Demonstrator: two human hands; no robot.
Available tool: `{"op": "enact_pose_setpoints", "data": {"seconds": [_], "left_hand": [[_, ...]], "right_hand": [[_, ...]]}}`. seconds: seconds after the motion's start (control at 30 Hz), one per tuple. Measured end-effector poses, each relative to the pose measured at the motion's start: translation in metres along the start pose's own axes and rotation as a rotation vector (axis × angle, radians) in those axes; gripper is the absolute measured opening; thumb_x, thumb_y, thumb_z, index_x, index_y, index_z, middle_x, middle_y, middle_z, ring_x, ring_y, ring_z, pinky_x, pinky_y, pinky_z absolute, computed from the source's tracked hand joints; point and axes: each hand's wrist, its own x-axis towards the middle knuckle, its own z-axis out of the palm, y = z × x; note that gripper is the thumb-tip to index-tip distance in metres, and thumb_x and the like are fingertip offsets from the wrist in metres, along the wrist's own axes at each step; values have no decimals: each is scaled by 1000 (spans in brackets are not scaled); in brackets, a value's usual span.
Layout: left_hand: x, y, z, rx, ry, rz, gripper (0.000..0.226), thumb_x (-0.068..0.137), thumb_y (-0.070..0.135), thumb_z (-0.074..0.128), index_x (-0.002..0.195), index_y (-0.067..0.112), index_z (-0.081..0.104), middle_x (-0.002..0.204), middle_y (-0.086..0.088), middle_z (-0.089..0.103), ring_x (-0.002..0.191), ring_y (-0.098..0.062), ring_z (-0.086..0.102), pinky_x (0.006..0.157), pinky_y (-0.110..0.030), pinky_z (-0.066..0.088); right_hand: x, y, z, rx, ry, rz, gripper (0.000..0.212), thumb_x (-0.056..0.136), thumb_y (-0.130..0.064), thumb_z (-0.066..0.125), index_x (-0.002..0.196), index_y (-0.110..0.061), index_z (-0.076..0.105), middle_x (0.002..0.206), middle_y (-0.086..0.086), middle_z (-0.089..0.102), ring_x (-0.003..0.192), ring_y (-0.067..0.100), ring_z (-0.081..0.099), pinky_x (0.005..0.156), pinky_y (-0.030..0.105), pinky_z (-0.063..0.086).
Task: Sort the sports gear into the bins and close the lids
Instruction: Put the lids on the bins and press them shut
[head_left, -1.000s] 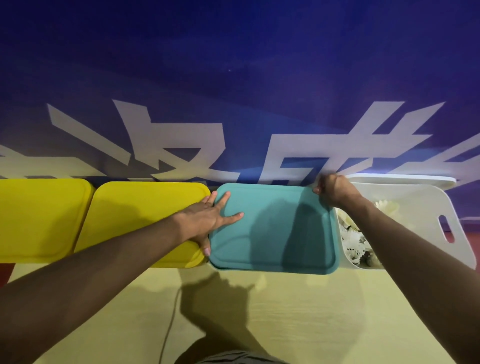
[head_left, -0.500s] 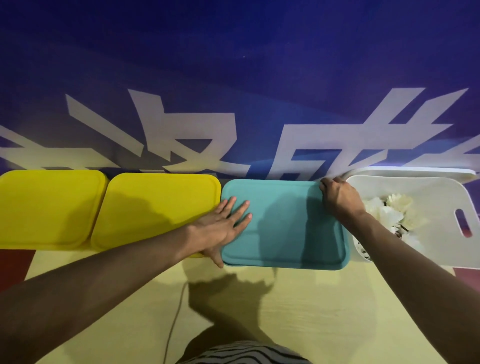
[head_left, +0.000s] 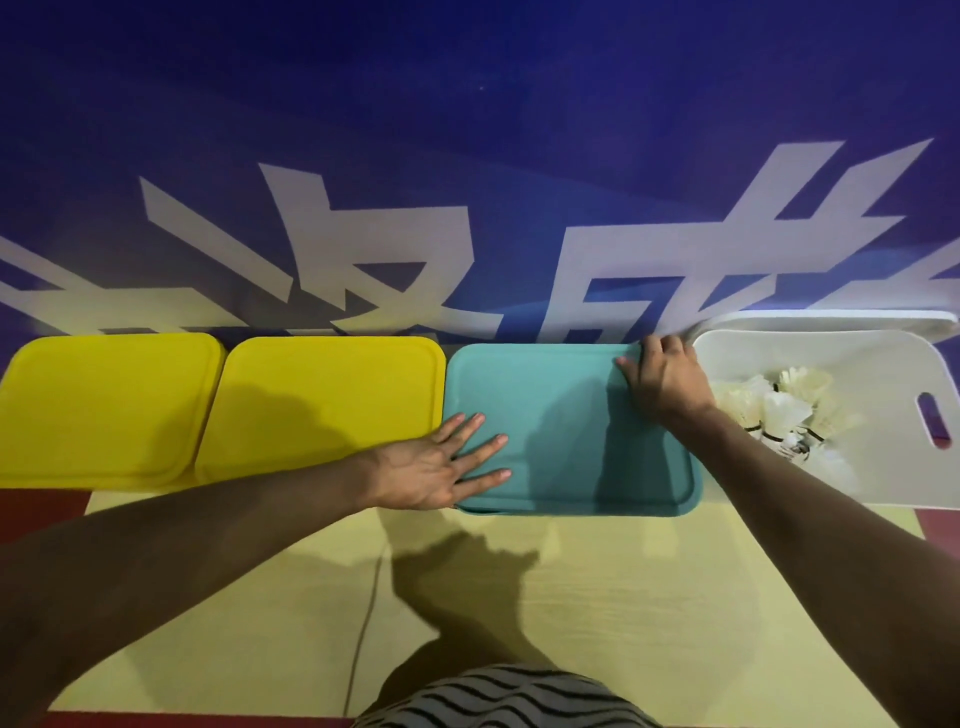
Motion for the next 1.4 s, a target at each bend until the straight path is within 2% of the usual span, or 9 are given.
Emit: {"op": "enact_pose_setpoints", "data": {"seconds": [0.1,0.23,0.37,0.6,0.7,0.87,0.97,1.23,1.4], "left_hand": [[-2,6,5,0,60,-50,71,109,13,28,158,12,-23,162,-32,-22,142,-67,-15,119,-71,1],[0,14,6,-46,108,-138,73,108,50,20,160,18,-20,165,-24,-20,146,-62,-11,120,-68,6],[3,13,6,-69,113,-156,82,103,65,22,161,22,-16,167,-21,-17,149,-57,-10,120,-66,10],[3,17,12,-89,107,-152,70,109,50,24,161,28,-16,168,-17,-19,150,-54,-16,120,-65,8],[3,13,15,-112,82,-131,77,106,56,32,162,30,-14,168,-18,-18,151,-53,-12,121,-65,10],[7,-15,6,-235,-43,14,91,105,39,50,157,37,-24,161,-11,-38,146,-42,-35,123,-62,-3],[8,-15,7,-183,-40,26,89,106,36,47,158,31,-25,161,-16,-37,145,-47,-34,119,-68,-3],[4,-12,13,-94,60,24,82,106,50,37,160,23,-19,164,-23,-26,148,-51,-24,118,-71,1],[2,-6,17,-45,141,0,72,109,38,30,161,19,-16,165,-25,-22,149,-55,-18,117,-71,7]], "right_hand": [[-5,-5,1,-16,-17,45,68,96,-62,31,124,-2,50,117,28,52,103,42,49,94,49,41],[-5,-8,-2,-65,-87,55,92,91,-76,17,137,0,42,130,27,48,111,43,47,98,50,41],[-5,-14,-8,-88,-116,89,73,100,-62,35,144,-4,36,140,25,42,122,42,44,106,50,38],[-6,-18,-8,-73,-126,102,66,99,-61,39,139,-8,38,138,21,43,119,40,45,103,48,41],[-6,-18,-9,-73,-117,95,66,99,-59,41,139,-6,39,137,23,44,119,42,45,103,49,41],[-5,-16,-10,-78,-130,97,69,99,-62,38,139,-6,39,138,24,44,119,44,45,104,50,40],[-6,-16,-8,-93,-121,107,78,94,-68,27,136,-4,41,132,27,46,114,44,47,101,51,42],[-4,-17,-10,-119,-161,106,69,100,-61,36,142,-5,37,139,25,42,122,45,44,104,52,40],[-4,-17,-8,-120,-167,115,71,99,-63,35,143,-8,35,140,22,41,122,43,44,105,52,40]]}}
